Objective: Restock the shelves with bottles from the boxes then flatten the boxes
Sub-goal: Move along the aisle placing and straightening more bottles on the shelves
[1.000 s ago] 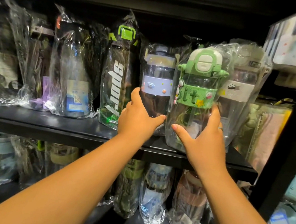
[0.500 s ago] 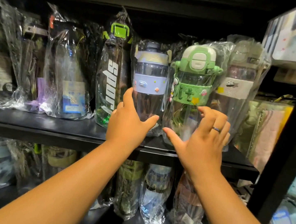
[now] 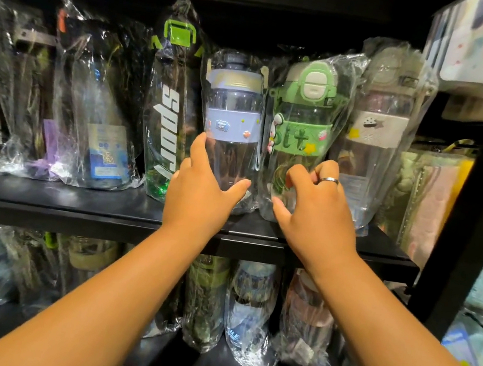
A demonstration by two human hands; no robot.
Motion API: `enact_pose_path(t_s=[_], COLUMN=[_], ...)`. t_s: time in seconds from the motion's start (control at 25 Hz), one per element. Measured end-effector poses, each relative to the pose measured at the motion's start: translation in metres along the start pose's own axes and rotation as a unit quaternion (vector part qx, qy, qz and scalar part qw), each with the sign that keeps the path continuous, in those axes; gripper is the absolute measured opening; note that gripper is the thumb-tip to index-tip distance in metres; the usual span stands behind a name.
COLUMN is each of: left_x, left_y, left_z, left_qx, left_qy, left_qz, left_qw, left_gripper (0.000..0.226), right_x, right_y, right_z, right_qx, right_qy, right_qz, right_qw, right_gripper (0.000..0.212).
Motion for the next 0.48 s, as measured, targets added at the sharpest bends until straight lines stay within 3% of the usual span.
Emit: enact_pose_path(t_s=[0.48], left_x=[-0.002], left_y=[0.001], left_z=[0.002], left_qx=[0.003], left_qy=[0.019], left_qz=[-0.006], left_qw=[1.000], left_gripper=[0.099], right_x=[-0.026], right_y=[0.019], right_z=[0.004], right_qx=[-0.035], right_qy=[-0.054], right_qz=[0.071], right_qw=[0.995], right_gripper=[0.034])
Point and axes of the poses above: each hand's wrist, its own y-axis towards the middle knuckle, its own x-axis out of the back of the hand, z = x × y, the point moved 9 cm from there along y, towards the middle knuckle, and after that the axes turned 10 degrees about -x, right-handed, at the moved point
